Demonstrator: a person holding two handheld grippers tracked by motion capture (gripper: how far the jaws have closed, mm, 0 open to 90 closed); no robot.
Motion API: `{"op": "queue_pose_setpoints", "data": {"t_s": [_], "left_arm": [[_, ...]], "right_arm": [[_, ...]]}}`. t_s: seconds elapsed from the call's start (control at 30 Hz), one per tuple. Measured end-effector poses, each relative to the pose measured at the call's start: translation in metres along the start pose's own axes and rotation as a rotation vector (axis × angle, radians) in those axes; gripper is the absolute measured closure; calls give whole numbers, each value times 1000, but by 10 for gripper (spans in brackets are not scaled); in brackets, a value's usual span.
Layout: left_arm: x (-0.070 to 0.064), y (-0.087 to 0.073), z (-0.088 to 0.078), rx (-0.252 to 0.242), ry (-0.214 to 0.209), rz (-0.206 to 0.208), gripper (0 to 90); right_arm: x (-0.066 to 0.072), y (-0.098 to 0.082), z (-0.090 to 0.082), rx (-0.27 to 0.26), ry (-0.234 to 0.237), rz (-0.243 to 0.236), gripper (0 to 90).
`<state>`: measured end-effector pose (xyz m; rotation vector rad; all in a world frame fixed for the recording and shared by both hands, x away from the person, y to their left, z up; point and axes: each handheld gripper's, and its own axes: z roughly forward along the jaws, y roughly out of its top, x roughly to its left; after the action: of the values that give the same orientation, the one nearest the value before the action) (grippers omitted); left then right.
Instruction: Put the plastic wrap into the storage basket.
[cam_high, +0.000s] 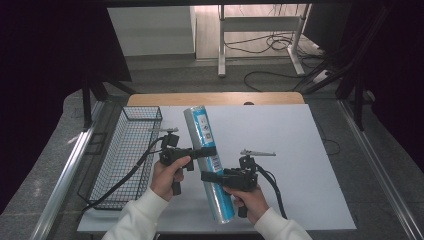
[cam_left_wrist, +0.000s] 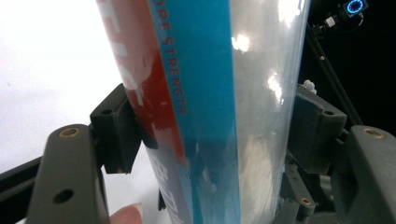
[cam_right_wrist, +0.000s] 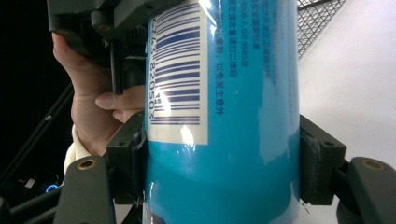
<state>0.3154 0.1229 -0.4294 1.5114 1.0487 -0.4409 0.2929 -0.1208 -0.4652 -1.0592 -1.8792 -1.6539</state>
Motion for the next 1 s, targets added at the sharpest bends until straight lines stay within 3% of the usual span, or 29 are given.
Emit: {"op": "queue_pose_setpoints", "data": {"t_s": [0.23,0.37,0.5,0.73,0.83,1.0], "left_arm": [[-1,2,-3,10,-4,3,309],[-1,2,-5,15,7,13,314],[-4,5,-10,1,22,34,315],[-11,14,-32,-6,21,58,317],[-16,20,-48,-8,45,75,317],[-24,29,-82,-9,87,88,317]], "right_arm": [[1,-1,3,7,14,-41,283],[2,1,3,12,13,-56,162],[2,3,-3,9,-7,-64,111],[4,13,-35,-34,-51,-103,89],[-1,19,-61,-73,-93,-112,90],[-11,22,-86,-101,-152,-116,93]]}}
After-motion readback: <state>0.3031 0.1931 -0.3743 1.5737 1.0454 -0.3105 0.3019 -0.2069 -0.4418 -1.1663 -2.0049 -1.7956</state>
